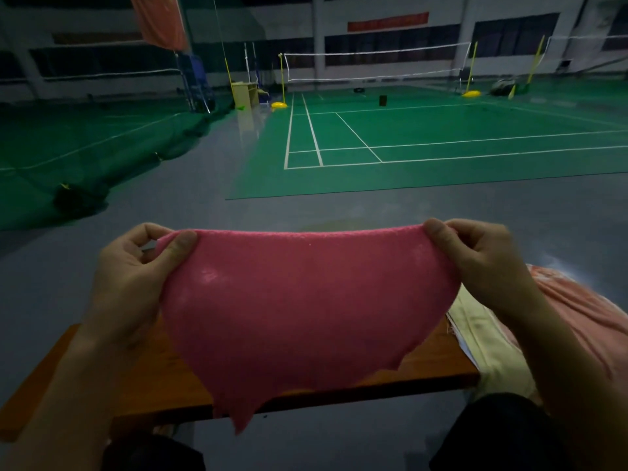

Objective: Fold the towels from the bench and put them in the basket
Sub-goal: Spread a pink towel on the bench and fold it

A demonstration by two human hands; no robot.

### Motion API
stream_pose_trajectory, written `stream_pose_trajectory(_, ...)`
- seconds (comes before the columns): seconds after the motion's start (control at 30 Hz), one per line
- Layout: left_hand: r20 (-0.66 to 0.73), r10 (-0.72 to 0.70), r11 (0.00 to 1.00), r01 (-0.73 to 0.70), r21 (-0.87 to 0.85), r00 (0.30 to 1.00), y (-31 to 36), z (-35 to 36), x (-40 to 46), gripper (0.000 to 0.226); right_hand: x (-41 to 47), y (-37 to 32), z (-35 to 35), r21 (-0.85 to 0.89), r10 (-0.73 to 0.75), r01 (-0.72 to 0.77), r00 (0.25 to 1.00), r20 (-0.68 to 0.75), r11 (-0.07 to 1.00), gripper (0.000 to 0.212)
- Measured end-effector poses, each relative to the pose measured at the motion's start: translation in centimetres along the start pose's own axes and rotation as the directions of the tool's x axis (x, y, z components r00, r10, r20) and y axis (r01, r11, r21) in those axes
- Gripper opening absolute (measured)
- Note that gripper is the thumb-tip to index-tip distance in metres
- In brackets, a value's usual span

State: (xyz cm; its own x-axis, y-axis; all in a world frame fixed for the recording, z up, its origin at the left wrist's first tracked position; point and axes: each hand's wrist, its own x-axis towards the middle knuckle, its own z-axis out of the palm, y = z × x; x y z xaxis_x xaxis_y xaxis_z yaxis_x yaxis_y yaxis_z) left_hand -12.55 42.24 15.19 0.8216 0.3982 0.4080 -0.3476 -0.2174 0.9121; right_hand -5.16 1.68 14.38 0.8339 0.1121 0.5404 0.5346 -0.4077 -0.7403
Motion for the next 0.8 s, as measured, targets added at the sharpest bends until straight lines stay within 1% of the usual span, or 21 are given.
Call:
stream_pose_trajectory(0.13, 0.030, 0.008, 0.994, -0.011, 0.109, 1.000, -2.3, 0.0, 0.5, 0.023, 0.5, 1.9, 1.6, -0.053, -0.008, 0.008, 1.000, 0.009, 0.999, 0.036)
stream_pose_trajectory(0.17, 0.036, 0.010, 0.988, -0.015, 0.152, 0.999, -3.4, 0.2, 0.7, 0.025, 0.7, 3.1, 2.3, -0.073, 0.006, -0.005, 1.000, 0.013, 0.997, 0.037)
stream_pose_trajectory(0.23, 0.031, 0.005, 0.962, -0.013, 0.271, 1.000, -6.2, 0.6, 1.2, 0.029, 1.0, 6.1, 4.0, -0.164, 0.037, -0.033, 0.999, 0.016, 0.986, 0.046)
stream_pose_trajectory(0.3, -0.001, -0.009, 0.912, 0.009, 0.411, 1.000, -9.6, 1.1, 1.6, 0.030, 1.0, 9.2, 6.1, -0.289, 0.080, -0.078, 0.997, -0.005, 0.954, 0.056)
stream_pose_trajectory(0.37, -0.036, -0.004, 0.832, 0.023, 0.555, 0.999, -13.1, 1.7, 2.1, 0.030, 0.8, 11.5, 8.4, -0.405, 0.143, -0.152, 0.988, -0.054, 0.902, 0.050)
stream_pose_trajectory(0.4, -0.062, -0.009, 0.803, 0.044, 0.595, 0.998, -14.7, 2.2, 2.3, 0.030, 0.6, 12.4, 9.6, -0.466, 0.163, -0.181, 0.983, -0.080, 0.866, 0.046)
stream_pose_trajectory(0.43, -0.092, -0.024, 0.791, 0.075, 0.607, 0.995, -16.3, 2.6, 2.5, 0.028, 0.6, 13.2, 10.8, -0.525, 0.175, -0.196, 0.980, -0.090, 0.828, 0.044)
stream_pose_trajectory(0.5, -0.143, -0.075, 0.816, 0.143, 0.560, 0.987, -18.8, 4.0, 2.7, 0.024, 0.8, 14.7, 13.0, -0.605, 0.206, -0.204, 0.976, -0.067, 0.769, 0.043)
stream_pose_trajectory(0.57, -0.156, -0.063, 0.807, 0.143, 0.573, 0.986, -21.2, 5.0, 2.7, 0.023, 1.2, 16.0, 14.8, -0.620, 0.250, -0.212, 0.968, -0.026, 0.756, 0.039)
stream_pose_trajectory(0.63, -0.158, -0.052, 0.767, 0.141, 0.625, 0.986, -23.8, 5.5, 2.6, 0.020, 1.8, 17.3, 16.1, -0.564, 0.295, -0.246, 0.956, -0.005, 0.788, 0.035)
stream_pose_trajectory(0.7, -0.173, -0.096, 0.774, 0.183, 0.606, 0.980, -26.2, 5.5, 2.5, 0.018, 2.4, 18.1, 17.2, -0.405, 0.354, -0.324, 0.935, 0.000, 0.855, 0.032)
stream_pose_trajectory(0.73, -0.170, -0.111, 0.782, 0.192, 0.593, 0.979, -27.0, 5.6, 2.5, 0.018, 2.6, 18.4, 17.7, -0.370, 0.370, -0.343, 0.929, 0.000, 0.863, 0.031)
stream_pose_trajectory(0.77, -0.164, -0.126, 0.787, 0.199, 0.584, 0.978, -27.7, 5.6, 2.7, 0.017, 2.9, 18.6, 18.1, -0.401, 0.373, -0.343, 0.928, -0.002, 0.850, 0.030)
stream_pose_trajectory(0.8, -0.159, -0.133, 0.790, 0.201, 0.579, 0.978, -28.2, 5.8, 3.0, 0.016, 3.2, 19.0, 18.4, -0.486, 0.371, -0.320, 0.928, 0.010, 0.813, 0.030)
